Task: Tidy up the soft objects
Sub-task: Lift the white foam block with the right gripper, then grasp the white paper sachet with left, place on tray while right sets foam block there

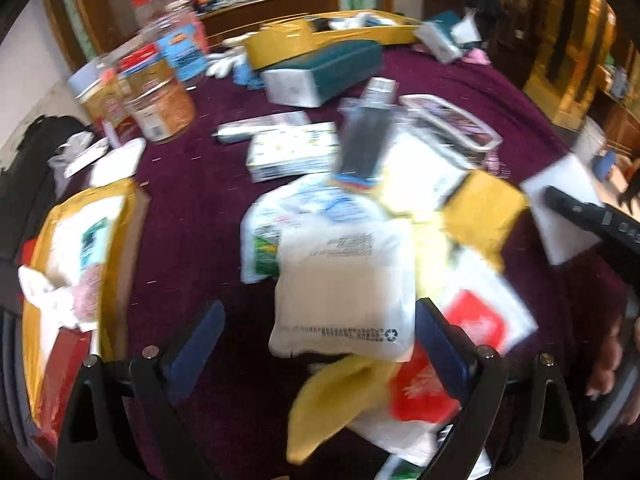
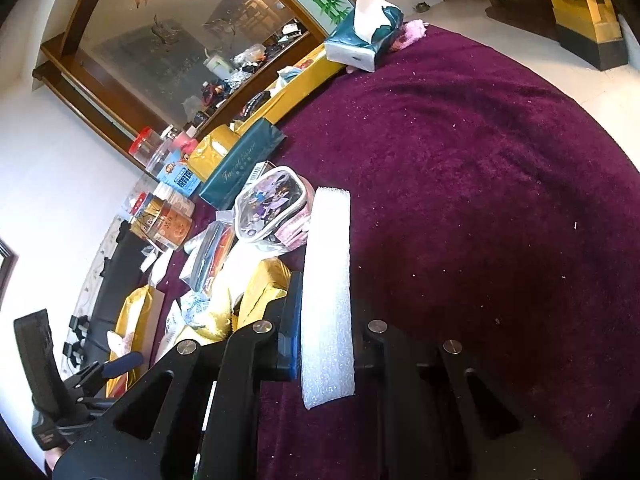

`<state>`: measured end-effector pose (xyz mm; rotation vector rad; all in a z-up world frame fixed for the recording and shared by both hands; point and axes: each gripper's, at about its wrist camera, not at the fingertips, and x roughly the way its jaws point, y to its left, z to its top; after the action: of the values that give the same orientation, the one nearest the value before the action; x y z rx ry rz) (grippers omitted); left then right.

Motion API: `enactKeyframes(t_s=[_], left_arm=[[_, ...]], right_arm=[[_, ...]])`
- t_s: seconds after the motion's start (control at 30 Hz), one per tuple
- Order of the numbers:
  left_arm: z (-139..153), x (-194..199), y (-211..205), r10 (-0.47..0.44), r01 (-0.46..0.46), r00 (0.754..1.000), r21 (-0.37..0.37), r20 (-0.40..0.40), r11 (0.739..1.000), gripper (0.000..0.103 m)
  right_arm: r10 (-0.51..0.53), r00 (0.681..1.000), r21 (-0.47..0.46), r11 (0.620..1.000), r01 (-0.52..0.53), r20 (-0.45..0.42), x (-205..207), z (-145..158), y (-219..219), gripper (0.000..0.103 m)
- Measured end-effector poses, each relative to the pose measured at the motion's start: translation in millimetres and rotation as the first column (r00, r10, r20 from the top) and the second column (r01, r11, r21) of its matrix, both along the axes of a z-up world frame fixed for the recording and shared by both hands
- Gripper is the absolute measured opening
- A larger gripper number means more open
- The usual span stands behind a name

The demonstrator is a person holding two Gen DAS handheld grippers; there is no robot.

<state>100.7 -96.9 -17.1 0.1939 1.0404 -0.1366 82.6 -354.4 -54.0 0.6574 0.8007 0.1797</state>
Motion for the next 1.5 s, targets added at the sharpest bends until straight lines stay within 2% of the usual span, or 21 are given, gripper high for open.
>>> enactKeyframes(t_s=[0.07, 0.23, 0.33, 0.5, 0.57, 0.7, 0.8, 0.93, 0.97, 1.13, 1.27, 1.37, 1.5], left_arm=[[-3, 4, 12, 0.035, -0.034, 0.999, 0.022, -0.010, 0.999, 0.095], [-11, 16, 39, 0.101, -0.100, 0.995, 0.007, -0.029, 0.995, 0.095], [-18, 19, 38, 0.092, -0.091, 0.995, 0.032, -0.038, 0.995, 0.095], [-17, 9, 45, 0.060, -0.060, 0.998, 0.006, -0.033, 0.998, 0.095], [-17, 6, 50, 0.041, -0.041, 0.999, -0.002, -0.033, 0.999, 0.099], [-36, 5, 54, -0.008, 0.011, 0.995, 0.026, -0.099, 1.000, 0.103], [-40, 12, 63, 0.015, -0.020, 0.994, -0.047, -0.111, 0.999, 0.103], [-42, 9, 66, -0.004, -0.001, 0.997, -0.075, -0.072, 0.997, 0.102], [-42, 8, 66, -0.004, 0.000, 0.998, -0.078, -0.063, 0.997, 0.099], [-35, -2, 64, -0.016, 0.015, 1.000, -0.082, -0.012, 0.997, 0.060], [-32, -2, 81, 0.005, -0.004, 1.000, -0.137, 0.008, 0.991, 0.056], [-26, -8, 83, 0.003, 0.002, 0.999, -0.148, 0.033, 0.989, 0.056], [3, -24, 88, 0.002, 0.014, 0.994, -0.140, 0.112, 0.990, 0.056]], right_arm=[[-0.001, 1.000, -0.003, 1.000, 0.001, 0.000, 0, 0, 0, 0.013], [0.000, 1.000, -0.008, 1.000, 0.000, -0.005, 0, 0, 1, 0.013], [0.001, 1.000, -0.013, 1.000, -0.001, -0.012, 1, -1, 1, 0.013], [0.004, 1.000, -0.014, 1.000, -0.004, -0.022, 3, -2, 2, 0.013], [0.007, 1.000, -0.011, 1.000, -0.008, -0.026, 4, -4, 3, 0.013], [0.007, 0.999, -0.013, 1.000, -0.007, -0.033, 5, -6, 3, 0.013], [-0.001, 0.999, -0.020, 1.000, 0.000, -0.032, 4, -6, 2, 0.013], [-0.008, 0.999, -0.023, 1.000, 0.007, -0.035, 4, -7, 1, 0.013], [-0.007, 0.999, -0.023, 1.000, 0.006, -0.035, 4, -7, 1, 0.013], [-0.012, 0.999, -0.033, 0.999, 0.011, -0.032, 4, -7, 0, 0.013], [-0.017, 0.999, -0.041, 0.999, 0.016, -0.030, 4, -7, -1, 0.013], [-0.018, 1.000, -0.045, 0.999, 0.017, -0.025, 3, -6, -2, 0.013], [-0.013, 1.000, -0.045, 0.999, 0.013, -0.011, 2, -4, -1, 0.013]])
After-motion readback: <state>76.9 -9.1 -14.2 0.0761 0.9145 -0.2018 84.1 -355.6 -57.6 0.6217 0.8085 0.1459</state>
